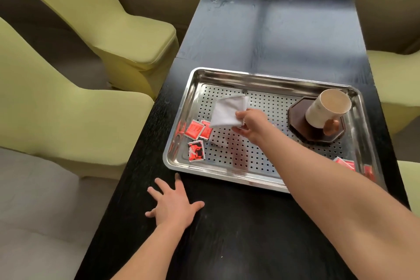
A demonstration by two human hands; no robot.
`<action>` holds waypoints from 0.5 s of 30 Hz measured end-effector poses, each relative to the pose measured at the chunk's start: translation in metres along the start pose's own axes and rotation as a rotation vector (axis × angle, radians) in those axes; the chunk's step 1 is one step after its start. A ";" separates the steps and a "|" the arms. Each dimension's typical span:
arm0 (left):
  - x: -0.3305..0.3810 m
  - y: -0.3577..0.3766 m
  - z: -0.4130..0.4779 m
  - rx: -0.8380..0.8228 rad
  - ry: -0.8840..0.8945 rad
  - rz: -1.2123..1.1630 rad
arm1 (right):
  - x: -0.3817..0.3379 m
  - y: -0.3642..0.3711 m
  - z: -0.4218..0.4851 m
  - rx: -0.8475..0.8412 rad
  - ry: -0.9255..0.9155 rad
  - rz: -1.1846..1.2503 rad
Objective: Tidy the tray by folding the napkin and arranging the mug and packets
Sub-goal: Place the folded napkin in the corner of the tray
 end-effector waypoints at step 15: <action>0.002 0.003 0.000 -0.032 -0.019 0.014 | -0.036 0.029 0.077 0.102 -0.038 -0.123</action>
Point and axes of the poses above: each hand's wrist, its own z-axis towards the middle knuckle, its own y-axis out of the palm, x = y × z, the point moved 7 cm from there along z, towards the middle knuckle, and after that the axes turned 2 degrees about -z, right-handed, at the moved point
